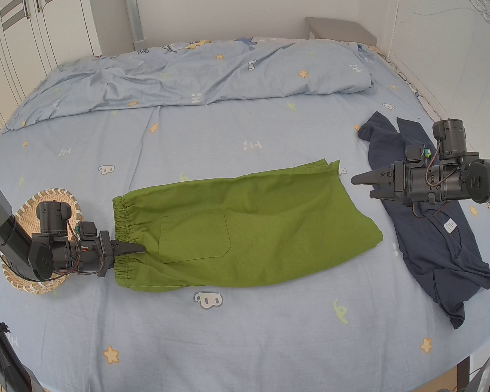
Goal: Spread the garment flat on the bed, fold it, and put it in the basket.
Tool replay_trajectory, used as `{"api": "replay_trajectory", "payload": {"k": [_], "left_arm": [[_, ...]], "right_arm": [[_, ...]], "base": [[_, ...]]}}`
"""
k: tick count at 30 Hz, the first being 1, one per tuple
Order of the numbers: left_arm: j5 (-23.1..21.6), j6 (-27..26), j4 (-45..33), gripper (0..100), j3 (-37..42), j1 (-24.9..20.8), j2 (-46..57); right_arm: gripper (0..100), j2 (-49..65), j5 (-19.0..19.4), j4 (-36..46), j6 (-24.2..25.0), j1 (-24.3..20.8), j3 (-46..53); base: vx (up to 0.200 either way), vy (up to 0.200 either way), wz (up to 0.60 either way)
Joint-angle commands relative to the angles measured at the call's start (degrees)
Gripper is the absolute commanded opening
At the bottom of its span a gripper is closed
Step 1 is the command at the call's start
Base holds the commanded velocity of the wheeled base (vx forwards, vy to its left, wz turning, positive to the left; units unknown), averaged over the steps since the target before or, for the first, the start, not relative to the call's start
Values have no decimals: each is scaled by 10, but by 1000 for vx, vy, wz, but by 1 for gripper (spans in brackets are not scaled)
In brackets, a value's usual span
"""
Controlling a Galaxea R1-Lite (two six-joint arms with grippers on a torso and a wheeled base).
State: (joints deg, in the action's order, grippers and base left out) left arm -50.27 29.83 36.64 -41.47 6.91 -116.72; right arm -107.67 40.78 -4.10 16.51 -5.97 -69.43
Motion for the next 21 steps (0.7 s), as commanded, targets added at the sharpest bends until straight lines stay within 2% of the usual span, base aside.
{"api": "replay_trajectory", "payload": {"k": [1, 8, 12, 21], "left_arm": [[-6, 23, 1, 0, -7, 7, 0], [-25, 38, -7, 0, 1, 32, 19], [-78, 39, -19, 0, 0, 54, 26], [-86, 38, -19, 0, 1, 54, 25]], "right_arm": [[100, -7, -1, -1, 0, 3, -4], [100, -75, -3, 7, -1, 32, -38], [100, -125, -3, 30, -4, 52, -62], [100, -163, 4, 45, -6, 42, -71]], "base": [[0, 0, 0], [0, 0, 0], [0, 0, 0], [0, 0, 0]]}}
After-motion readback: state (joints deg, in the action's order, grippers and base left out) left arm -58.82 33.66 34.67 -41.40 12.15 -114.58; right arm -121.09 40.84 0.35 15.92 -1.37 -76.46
